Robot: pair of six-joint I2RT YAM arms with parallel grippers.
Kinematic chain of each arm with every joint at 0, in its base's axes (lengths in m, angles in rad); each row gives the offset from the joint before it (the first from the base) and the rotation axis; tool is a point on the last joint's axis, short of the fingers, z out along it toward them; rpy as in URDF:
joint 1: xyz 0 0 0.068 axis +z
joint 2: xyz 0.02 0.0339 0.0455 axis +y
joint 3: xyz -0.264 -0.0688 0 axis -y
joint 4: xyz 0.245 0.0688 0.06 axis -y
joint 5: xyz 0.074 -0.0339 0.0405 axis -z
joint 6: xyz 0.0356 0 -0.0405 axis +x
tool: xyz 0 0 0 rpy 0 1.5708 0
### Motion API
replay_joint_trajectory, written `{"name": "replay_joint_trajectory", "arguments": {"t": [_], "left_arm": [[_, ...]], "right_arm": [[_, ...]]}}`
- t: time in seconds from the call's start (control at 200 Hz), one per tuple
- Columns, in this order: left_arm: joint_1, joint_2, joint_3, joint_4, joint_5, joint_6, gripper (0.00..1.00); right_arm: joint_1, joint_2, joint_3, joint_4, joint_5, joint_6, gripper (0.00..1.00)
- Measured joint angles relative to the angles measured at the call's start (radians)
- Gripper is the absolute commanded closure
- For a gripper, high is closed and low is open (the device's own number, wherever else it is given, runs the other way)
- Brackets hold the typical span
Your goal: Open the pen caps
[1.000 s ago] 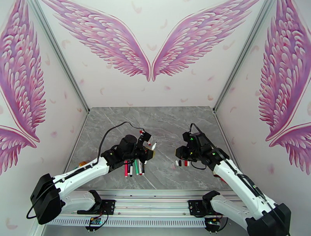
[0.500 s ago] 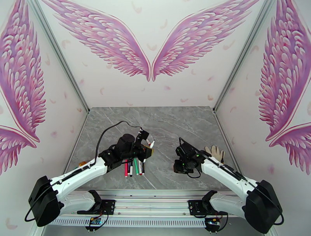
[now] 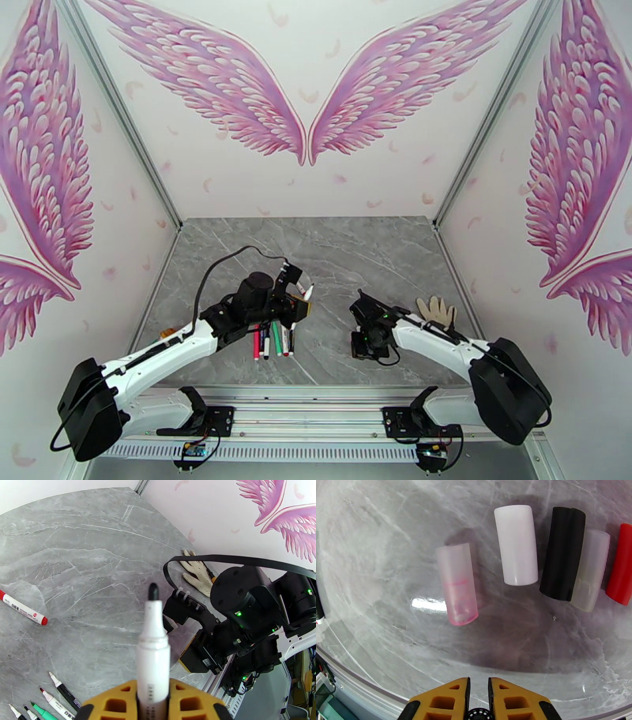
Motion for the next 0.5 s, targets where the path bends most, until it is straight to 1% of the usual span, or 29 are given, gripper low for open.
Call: {"name": "replay_joint_trajectory", "arguments": {"t": [0.23,0.34,0.5], "left_arm": [[0.000,0.000,0.000,0.001,0.000,-0.001,0.96],[0.000,0.000,-0.001,0.010,0.004,-0.008,0.96],[0.000,0.000,-0.004,0.021,0.005,-0.018,0.97]], "right_arm": [[0.007,0.035,-0.004,0.010,0.030,0.022,0.78],[0.011,0.039,-0.005,0.013,0.034,0.026,0.73],[0.018,0.040,-0.005,0.018,0.039,0.032,0.71]]}}
